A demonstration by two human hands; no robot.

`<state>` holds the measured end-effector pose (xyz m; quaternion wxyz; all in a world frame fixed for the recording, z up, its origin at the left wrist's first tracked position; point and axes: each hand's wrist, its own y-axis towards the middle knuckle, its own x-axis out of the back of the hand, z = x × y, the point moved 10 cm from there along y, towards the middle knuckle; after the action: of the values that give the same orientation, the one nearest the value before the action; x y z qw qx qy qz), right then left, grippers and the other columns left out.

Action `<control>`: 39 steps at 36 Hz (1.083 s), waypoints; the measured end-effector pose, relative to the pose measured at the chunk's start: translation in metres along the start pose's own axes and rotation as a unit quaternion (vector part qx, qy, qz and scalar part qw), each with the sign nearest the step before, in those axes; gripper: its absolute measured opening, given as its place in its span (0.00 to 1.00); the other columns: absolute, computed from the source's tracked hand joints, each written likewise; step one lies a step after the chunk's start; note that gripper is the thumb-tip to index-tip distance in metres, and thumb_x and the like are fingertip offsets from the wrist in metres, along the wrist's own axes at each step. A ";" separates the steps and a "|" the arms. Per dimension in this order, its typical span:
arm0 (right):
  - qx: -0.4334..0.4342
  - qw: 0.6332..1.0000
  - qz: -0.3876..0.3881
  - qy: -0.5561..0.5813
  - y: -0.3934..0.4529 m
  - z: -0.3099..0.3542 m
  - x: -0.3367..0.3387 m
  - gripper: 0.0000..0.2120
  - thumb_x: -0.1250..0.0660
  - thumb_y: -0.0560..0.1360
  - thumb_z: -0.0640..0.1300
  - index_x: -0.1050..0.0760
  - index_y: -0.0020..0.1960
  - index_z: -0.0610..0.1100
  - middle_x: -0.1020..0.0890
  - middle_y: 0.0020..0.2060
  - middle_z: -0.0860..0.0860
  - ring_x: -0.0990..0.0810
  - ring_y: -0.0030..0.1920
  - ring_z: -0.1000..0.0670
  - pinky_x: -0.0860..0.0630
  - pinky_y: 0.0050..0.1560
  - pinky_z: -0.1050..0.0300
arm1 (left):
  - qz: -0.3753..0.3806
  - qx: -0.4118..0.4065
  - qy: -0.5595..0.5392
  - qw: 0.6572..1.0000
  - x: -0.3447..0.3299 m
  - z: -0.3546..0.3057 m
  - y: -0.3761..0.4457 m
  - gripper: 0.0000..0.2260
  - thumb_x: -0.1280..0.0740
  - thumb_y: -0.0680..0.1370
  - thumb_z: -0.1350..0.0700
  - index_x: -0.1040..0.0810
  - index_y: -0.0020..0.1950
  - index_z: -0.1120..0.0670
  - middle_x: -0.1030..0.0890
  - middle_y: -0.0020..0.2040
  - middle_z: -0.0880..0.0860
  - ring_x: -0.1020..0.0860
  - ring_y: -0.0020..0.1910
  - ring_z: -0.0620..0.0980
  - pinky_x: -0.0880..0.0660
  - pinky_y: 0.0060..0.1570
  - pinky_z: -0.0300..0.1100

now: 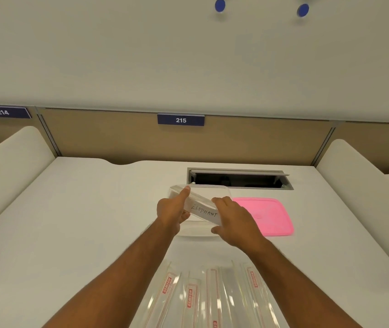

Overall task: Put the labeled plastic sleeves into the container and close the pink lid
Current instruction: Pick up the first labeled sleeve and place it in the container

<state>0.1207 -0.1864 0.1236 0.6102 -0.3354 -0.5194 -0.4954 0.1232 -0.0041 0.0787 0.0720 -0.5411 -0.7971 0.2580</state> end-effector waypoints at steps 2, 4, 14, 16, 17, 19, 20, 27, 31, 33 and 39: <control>0.005 1.000 -0.006 -0.020 0.001 0.000 0.002 0.36 0.24 0.69 0.51 0.36 0.72 0.51 0.24 0.60 0.50 0.22 0.56 0.48 0.20 0.52 0.55 | 0.003 0.000 0.000 1.000 0.000 0.000 0.000 0.27 0.24 0.72 0.45 0.26 0.64 0.58 0.16 0.49 0.60 0.17 0.49 0.57 0.17 0.47 0.48; 0.018 0.999 -0.007 -0.034 0.003 0.001 0.005 0.33 0.26 0.71 0.49 0.35 0.72 0.50 0.24 0.59 0.50 0.21 0.54 0.48 0.20 0.49 0.56 | 0.010 -0.002 0.007 1.000 0.000 0.000 -0.001 0.26 0.24 0.72 0.43 0.25 0.62 0.58 0.16 0.49 0.60 0.17 0.49 0.56 0.17 0.44 0.46; 0.027 0.997 0.046 -0.053 0.024 -0.021 0.023 0.26 0.30 0.71 0.48 0.30 0.68 0.49 0.23 0.59 0.51 0.21 0.51 0.45 0.23 0.46 0.52 | -0.034 -0.181 0.329 0.926 0.011 -0.046 0.004 0.48 0.26 0.69 0.36 0.45 0.77 0.60 0.31 0.72 0.58 0.30 0.68 0.56 0.29 0.64 0.50; 0.032 0.996 0.065 -0.056 0.029 -0.025 0.025 0.29 0.30 0.71 0.49 0.31 0.70 0.50 0.23 0.62 0.51 0.21 0.54 0.44 0.22 0.52 0.50 | -0.035 -0.289 0.444 0.847 0.001 -0.064 -0.001 0.46 0.25 0.70 0.38 0.44 0.78 0.57 0.35 0.76 0.56 0.36 0.74 0.56 0.34 0.71 0.54; 0.034 0.995 0.072 -0.052 0.032 -0.026 0.026 0.30 0.29 0.71 0.49 0.31 0.72 0.50 0.23 0.63 0.51 0.22 0.56 0.44 0.23 0.54 0.50 | -0.022 -0.335 0.497 0.800 -0.007 -0.069 -0.003 0.44 0.25 0.71 0.40 0.43 0.78 0.55 0.35 0.76 0.54 0.38 0.75 0.55 0.36 0.73 0.54; 0.042 0.995 0.075 -0.041 0.037 -0.027 0.030 0.32 0.28 0.70 0.48 0.31 0.73 0.50 0.23 0.64 0.51 0.22 0.58 0.45 0.24 0.55 0.50 | 0.026 -0.391 0.571 0.721 -0.025 -0.068 -0.005 0.40 0.26 0.72 0.43 0.40 0.78 0.54 0.33 0.75 0.53 0.38 0.76 0.55 0.39 0.74 0.51; 0.049 0.995 0.071 -0.040 0.040 -0.026 0.034 0.32 0.28 0.70 0.48 0.31 0.73 0.50 0.23 0.63 0.51 0.23 0.58 0.45 0.24 0.55 0.50 | 0.050 -0.406 0.591 0.695 -0.031 -0.067 -0.005 0.38 0.26 0.73 0.45 0.39 0.78 0.53 0.31 0.74 0.52 0.36 0.74 0.55 0.37 0.72 0.50; 0.056 0.995 0.080 -0.007 0.057 -0.030 0.039 0.33 0.25 0.70 0.46 0.31 0.74 0.49 0.22 0.62 0.49 0.28 0.62 0.46 0.28 0.59 0.51 | 0.097 -0.408 0.674 0.608 -0.045 -0.073 0.012 0.29 0.28 0.76 0.48 0.33 0.75 0.50 0.24 0.66 0.51 0.26 0.64 0.53 0.28 0.61 0.47; 0.041 0.995 0.094 0.017 0.066 -0.036 0.029 0.34 0.23 0.70 0.46 0.30 0.74 0.50 0.23 0.63 0.49 0.28 0.63 0.47 0.29 0.59 0.52 | 0.122 -0.382 0.698 0.593 -0.048 -0.068 0.026 0.29 0.28 0.76 0.47 0.33 0.75 0.50 0.24 0.64 0.51 0.26 0.62 0.53 0.26 0.58 0.49; 0.032 0.993 0.108 0.022 0.070 -0.039 0.019 0.34 0.23 0.71 0.45 0.30 0.74 0.50 0.23 0.64 0.48 0.28 0.64 0.46 0.29 0.61 0.51 | 0.127 -0.374 0.712 0.580 -0.050 -0.065 0.032 0.28 0.28 0.75 0.47 0.31 0.73 0.50 0.23 0.62 0.51 0.25 0.60 0.53 0.25 0.57 0.49; 0.027 0.987 0.157 -0.015 0.082 -0.042 -0.018 0.29 0.27 0.75 0.44 0.31 0.74 0.48 0.24 0.69 0.48 0.27 0.68 0.44 0.30 0.65 0.50 | 0.142 -0.340 0.748 0.551 -0.054 -0.047 0.052 0.25 0.27 0.75 0.48 0.27 0.70 0.52 0.22 0.60 0.52 0.24 0.58 0.55 0.25 0.55 0.49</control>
<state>0.2117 -0.1971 0.1054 0.6817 -0.4034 -0.4824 -0.3739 0.2063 -0.0222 0.1020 0.4154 -0.6291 -0.3967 -0.5238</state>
